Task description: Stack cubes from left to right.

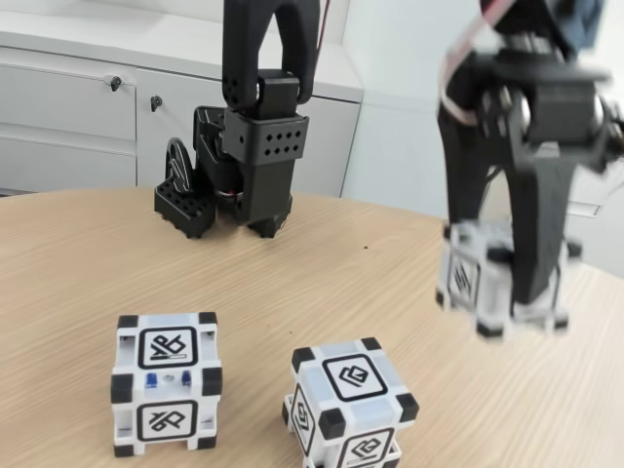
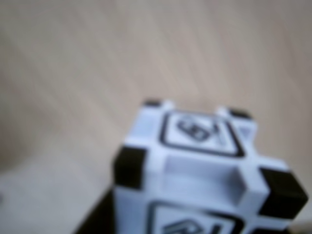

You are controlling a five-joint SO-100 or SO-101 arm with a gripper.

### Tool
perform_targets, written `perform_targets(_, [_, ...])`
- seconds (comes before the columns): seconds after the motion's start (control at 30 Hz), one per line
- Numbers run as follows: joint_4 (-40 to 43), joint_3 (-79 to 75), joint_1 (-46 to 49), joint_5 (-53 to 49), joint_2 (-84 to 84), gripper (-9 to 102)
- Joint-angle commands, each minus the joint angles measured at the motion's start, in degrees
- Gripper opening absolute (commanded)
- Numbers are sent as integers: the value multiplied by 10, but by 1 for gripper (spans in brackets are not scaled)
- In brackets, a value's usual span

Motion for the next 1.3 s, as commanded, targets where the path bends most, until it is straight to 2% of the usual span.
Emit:
perform_targets(0.0, [22,-10,31,-28,75,17])
perform_targets(0.2, [26,-7,170,-117,120,17])
perform_targets(0.37, [26,-4,249,-183,118,17])
perform_targets(0.83, [27,57,401,-325,118,15])
perform_targets(1.27, [18,140,468,-403,113,14])
